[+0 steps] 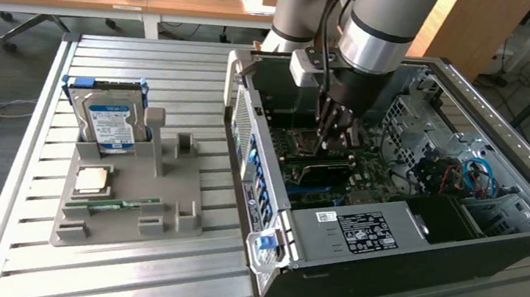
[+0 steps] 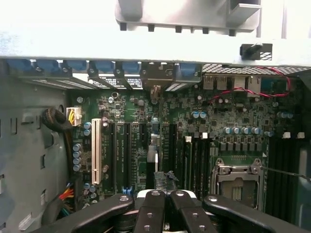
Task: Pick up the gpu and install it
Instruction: 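Press down on the gpu until it lock into place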
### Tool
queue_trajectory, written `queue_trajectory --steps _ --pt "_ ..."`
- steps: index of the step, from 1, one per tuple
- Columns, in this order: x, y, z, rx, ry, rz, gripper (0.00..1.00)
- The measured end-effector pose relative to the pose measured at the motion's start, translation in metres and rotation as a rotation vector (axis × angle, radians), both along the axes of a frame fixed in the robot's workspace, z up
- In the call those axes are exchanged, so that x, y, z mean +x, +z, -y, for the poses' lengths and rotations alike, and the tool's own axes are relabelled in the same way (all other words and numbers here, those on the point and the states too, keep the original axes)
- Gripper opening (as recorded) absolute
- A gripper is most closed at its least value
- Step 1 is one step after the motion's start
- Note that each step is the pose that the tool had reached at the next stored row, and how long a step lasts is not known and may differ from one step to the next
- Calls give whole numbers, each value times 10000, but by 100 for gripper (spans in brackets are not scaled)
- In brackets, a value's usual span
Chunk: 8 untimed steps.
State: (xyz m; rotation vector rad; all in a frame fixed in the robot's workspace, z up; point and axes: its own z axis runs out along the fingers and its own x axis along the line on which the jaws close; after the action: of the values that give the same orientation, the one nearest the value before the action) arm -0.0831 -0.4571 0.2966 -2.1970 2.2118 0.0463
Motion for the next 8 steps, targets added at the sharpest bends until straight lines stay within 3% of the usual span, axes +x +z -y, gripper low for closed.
queue_trajectory --steps 8 --pt "-1 -96 -1 1 1 0 11"
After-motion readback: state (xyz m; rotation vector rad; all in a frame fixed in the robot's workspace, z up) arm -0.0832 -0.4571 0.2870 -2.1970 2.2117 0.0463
